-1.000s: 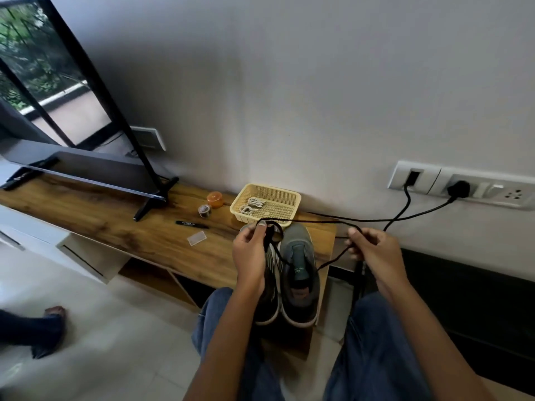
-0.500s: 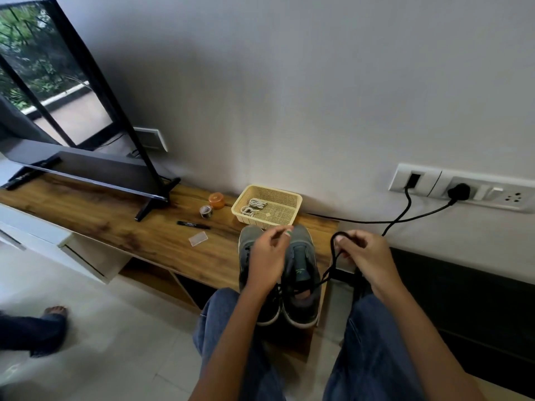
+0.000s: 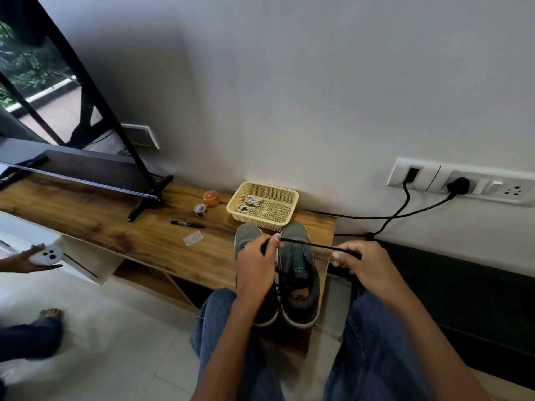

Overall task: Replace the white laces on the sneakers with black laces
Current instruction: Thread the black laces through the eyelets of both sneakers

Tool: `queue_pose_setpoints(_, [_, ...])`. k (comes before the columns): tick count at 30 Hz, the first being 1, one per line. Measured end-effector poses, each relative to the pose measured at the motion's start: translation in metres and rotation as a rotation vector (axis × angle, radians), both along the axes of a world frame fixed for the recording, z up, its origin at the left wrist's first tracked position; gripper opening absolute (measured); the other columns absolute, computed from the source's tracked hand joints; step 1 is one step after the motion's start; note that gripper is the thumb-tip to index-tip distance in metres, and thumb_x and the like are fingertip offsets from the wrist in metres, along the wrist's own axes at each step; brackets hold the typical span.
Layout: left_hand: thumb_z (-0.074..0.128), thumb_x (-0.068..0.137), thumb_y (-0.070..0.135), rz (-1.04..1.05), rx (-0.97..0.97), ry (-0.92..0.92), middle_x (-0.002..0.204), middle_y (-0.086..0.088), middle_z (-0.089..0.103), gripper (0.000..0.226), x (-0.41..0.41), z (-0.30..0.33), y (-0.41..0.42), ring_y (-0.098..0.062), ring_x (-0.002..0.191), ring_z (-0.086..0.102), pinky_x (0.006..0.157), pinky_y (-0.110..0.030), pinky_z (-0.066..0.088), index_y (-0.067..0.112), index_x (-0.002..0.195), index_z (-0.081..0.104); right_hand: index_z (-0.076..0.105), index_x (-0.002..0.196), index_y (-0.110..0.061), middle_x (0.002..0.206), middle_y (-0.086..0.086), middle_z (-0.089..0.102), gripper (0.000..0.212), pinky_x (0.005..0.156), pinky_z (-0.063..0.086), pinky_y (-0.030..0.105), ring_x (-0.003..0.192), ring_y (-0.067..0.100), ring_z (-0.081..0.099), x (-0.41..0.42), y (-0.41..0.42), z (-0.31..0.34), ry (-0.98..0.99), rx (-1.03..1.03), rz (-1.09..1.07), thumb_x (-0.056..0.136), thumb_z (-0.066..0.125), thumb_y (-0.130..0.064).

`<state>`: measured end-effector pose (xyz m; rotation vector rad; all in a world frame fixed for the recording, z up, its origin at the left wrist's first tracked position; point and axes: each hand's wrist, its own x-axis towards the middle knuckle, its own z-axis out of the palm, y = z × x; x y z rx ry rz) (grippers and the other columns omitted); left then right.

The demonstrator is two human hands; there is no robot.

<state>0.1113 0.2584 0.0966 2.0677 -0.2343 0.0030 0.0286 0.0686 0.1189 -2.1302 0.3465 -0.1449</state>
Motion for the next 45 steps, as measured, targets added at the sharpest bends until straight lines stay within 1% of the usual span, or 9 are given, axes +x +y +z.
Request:
queue_pose_setpoints(6, [0.05, 0.098, 0.032, 0.085, -0.019, 0.075, 0.067, -0.004, 0.064, 0.027, 0.001, -0.009, 0.012, -0.021, 0.066, 0.061, 0.063, -0.039, 0.047, 0.033, 0.075, 0.064, 0.066, 0.111, -0.02, 0.085, 0.003, 0.066, 0.022, 0.059, 0.045, 0.013, 0.069, 0.001, 0.059, 0.002, 0.004, -0.004, 0.029, 0.187, 0.088, 0.097, 0.05, -0.012])
queue_pose_setpoints(16, [0.053, 0.098, 0.024, -0.254, -0.057, 0.217, 0.072, 0.009, 0.065, 0.026, -0.008, -0.014, -0.003, 0.002, 0.068, 0.057, 0.064, -0.012, 0.041, 0.023, 0.076, 0.067, 0.048, 0.133, -0.026, 0.12, -0.01, 0.045, 0.04, 0.1, 0.037, 0.025, 0.116, 0.006, 0.043, 0.018, 0.042, -0.043, 0.102, 0.103, 0.239, 0.095, 0.057, -0.023])
queue_pose_setpoints(19, [0.053, 0.098, 0.025, -0.273, -0.061, 0.213, 0.077, 0.003, 0.068, 0.026, -0.007, -0.014, -0.004, -0.007, 0.075, 0.062, 0.067, -0.021, 0.047, 0.019, 0.077, 0.069, 0.059, 0.103, -0.023, 0.099, -0.004, 0.055, 0.01, 0.082, 0.04, 0.02, 0.095, 0.004, 0.052, 0.02, 0.046, -0.049, 0.059, 0.1, 0.258, 0.096, 0.053, -0.026])
queue_pose_setpoints(23, [0.053, 0.098, 0.028, -0.08, -0.067, 0.164, 0.072, -0.011, 0.064, 0.028, 0.0, -0.02, 0.006, -0.032, 0.07, 0.059, 0.063, -0.04, 0.045, 0.024, 0.073, 0.066, 0.06, 0.083, -0.01, 0.066, 0.0, 0.056, 0.029, 0.06, 0.04, 0.012, 0.06, 0.001, 0.053, 0.013, 0.038, -0.042, 0.05, 0.26, 0.182, 0.101, 0.043, -0.024])
queue_pose_setpoints(28, [0.05, 0.098, 0.031, 0.073, 0.054, 0.225, 0.068, -0.001, 0.062, 0.028, -0.003, -0.019, 0.011, -0.015, 0.062, 0.055, 0.059, -0.031, 0.04, 0.026, 0.075, 0.064, 0.061, 0.087, -0.013, 0.068, -0.009, 0.048, 0.031, 0.058, 0.034, 0.02, 0.059, 0.0, 0.044, 0.01, 0.028, -0.047, 0.018, 0.327, 0.055, 0.102, 0.036, -0.025])
queue_pose_setpoints(32, [0.049, 0.096, 0.036, 0.135, 0.478, 0.081, 0.118, 0.009, 0.06, 0.022, -0.01, -0.029, 0.006, -0.014, 0.113, 0.046, 0.088, -0.032, 0.032, 0.033, 0.116, 0.059, 0.067, 0.095, -0.02, 0.084, 0.0, 0.064, 0.025, 0.067, 0.042, 0.016, 0.08, 0.009, 0.06, 0.017, 0.024, -0.056, 0.025, 0.261, -0.004, 0.1, 0.044, -0.013])
queue_pose_setpoints(38, [0.053, 0.094, 0.031, -0.236, 0.338, -0.065, 0.135, 0.015, 0.051, 0.046, -0.019, -0.045, -0.022, 0.003, 0.126, 0.037, 0.115, -0.034, 0.021, 0.035, 0.139, 0.043, 0.068, 0.085, -0.01, 0.081, 0.003, 0.071, 0.007, 0.067, 0.049, 0.015, 0.074, 0.004, 0.067, 0.048, 0.019, -0.056, 0.012, 0.37, 0.189, 0.086, 0.066, -0.003])
queue_pose_setpoints(40, [0.053, 0.096, 0.025, -0.237, 0.263, -0.036, 0.125, 0.014, 0.058, 0.04, -0.014, -0.05, -0.031, 0.011, 0.111, 0.041, 0.113, -0.025, 0.024, 0.031, 0.135, 0.048, 0.065, 0.081, -0.011, 0.08, 0.004, 0.072, 0.007, 0.073, 0.051, 0.022, 0.077, 0.01, 0.069, 0.064, 0.013, -0.06, 0.028, 0.415, 0.256, 0.082, 0.072, -0.007])
queue_pose_setpoints(45, [0.052, 0.098, 0.019, -0.116, 0.219, -0.052, 0.08, 0.015, 0.056, 0.016, 0.006, -0.059, -0.043, 0.004, 0.076, 0.053, 0.067, -0.009, 0.038, 0.017, 0.104, 0.067, 0.068, 0.074, -0.01, 0.073, 0.002, 0.069, 0.017, 0.068, 0.049, 0.02, 0.07, 0.01, 0.064, 0.094, -0.007, -0.063, 0.046, 0.555, 0.343, 0.076, 0.074, -0.025])
